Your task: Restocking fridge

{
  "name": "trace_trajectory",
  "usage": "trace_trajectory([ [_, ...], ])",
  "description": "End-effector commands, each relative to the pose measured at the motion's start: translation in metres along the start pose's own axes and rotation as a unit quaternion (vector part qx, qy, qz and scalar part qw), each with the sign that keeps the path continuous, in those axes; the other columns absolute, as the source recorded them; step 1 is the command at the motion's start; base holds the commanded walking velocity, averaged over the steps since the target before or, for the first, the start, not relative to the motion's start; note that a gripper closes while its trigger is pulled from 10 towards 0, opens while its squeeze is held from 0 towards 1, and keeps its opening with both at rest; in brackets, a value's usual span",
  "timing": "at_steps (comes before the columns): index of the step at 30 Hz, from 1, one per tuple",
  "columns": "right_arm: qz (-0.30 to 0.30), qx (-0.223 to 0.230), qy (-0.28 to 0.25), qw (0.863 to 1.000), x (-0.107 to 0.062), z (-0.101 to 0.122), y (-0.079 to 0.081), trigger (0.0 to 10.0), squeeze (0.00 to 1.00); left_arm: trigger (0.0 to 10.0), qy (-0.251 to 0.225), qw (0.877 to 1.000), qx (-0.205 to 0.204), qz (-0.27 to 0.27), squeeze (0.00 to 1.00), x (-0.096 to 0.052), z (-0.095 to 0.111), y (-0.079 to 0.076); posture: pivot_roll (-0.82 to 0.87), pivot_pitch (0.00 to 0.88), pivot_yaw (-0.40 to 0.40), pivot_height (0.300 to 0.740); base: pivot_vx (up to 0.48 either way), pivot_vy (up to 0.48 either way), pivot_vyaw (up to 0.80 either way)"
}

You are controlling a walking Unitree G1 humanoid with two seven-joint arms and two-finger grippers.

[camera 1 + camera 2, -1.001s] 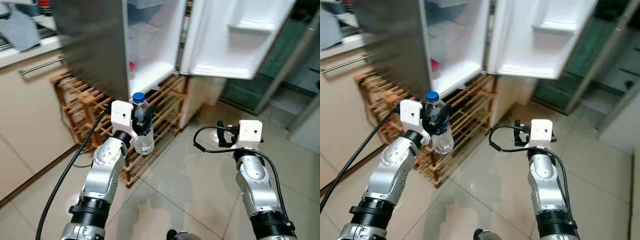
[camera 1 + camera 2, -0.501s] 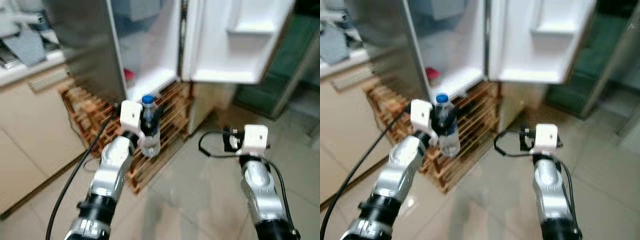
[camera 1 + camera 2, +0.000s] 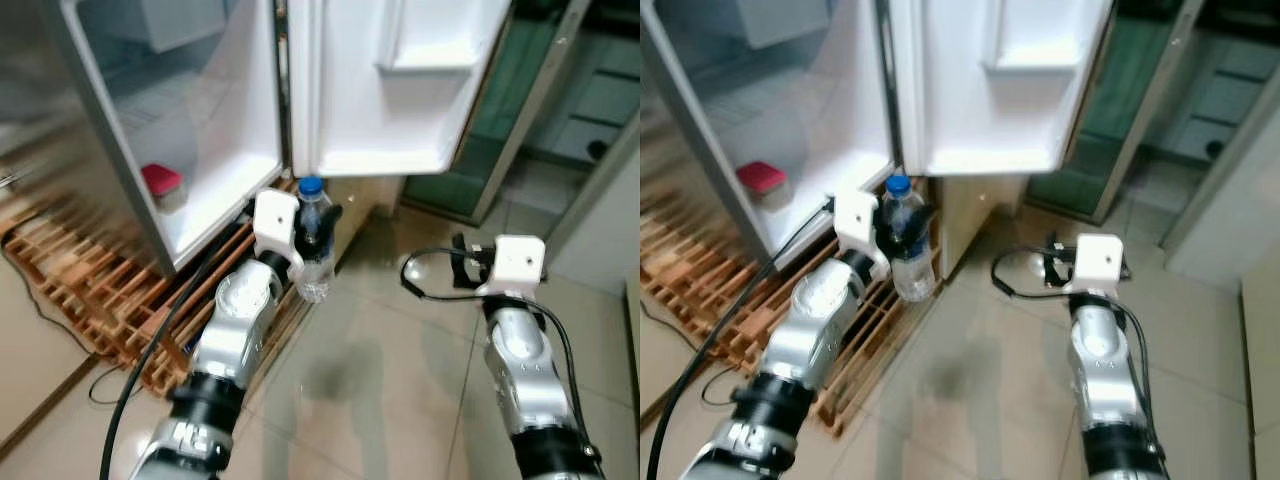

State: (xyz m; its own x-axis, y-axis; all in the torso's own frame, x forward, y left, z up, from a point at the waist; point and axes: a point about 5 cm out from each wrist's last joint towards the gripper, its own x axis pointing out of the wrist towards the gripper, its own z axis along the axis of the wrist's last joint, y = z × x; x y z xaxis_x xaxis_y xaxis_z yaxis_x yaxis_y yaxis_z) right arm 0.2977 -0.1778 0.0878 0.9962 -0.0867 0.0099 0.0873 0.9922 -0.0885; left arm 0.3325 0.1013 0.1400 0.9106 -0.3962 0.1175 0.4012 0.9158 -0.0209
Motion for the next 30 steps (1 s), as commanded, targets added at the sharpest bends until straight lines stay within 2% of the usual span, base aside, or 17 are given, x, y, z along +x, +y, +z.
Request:
trace_trajectory([
  [1,-0.018,-0.009,-0.007,1.000,0.002,0.003,-0.011,10.0,0.03,10.0,-0.015,1.000,0.000,-0.019,0.00,0.007,0.006,-0.010,-0.15,0.000,0.041,0.740,0.439,0.000,0.00],
  [9,-0.015,0.002,-0.015,1.000,0.001,0.005,-0.008,10.0,0.02,10.0,-0.021,0.999,0.004,-0.024,0.00,0.011,0.009,-0.013,-0.15,0.000,0.045,0.740,0.442,0.000,0.00],
  [16,-0.011,-0.009,-0.010,1.000,0.002,0.004,-0.009,10.0,0.04,10.0,-0.025,0.999,0.004,-0.025,0.00,0.013,0.011,-0.015,-0.15,0.000,0.040,0.740,0.450,0.000,0.32],
  [25,-0.015,-0.010,0.000,1.000,0.002,0.000,-0.009,10.0,0.01,10.0,-0.029,0.999,0.017,-0.036,0.00,0.014,0.011,-0.022,-0.16,0.000,0.042,0.740,0.447,0.000,0.00],
  [30,-0.015,-0.008,-0.002,1.000,0.002,0.000,-0.009,10.0,0.02,10.0,-0.035,0.997,0.034,-0.058,0.00,0.015,0.014,-0.029,-0.16,0.000,0.045,0.740,0.362,-0.303,0.00],
])
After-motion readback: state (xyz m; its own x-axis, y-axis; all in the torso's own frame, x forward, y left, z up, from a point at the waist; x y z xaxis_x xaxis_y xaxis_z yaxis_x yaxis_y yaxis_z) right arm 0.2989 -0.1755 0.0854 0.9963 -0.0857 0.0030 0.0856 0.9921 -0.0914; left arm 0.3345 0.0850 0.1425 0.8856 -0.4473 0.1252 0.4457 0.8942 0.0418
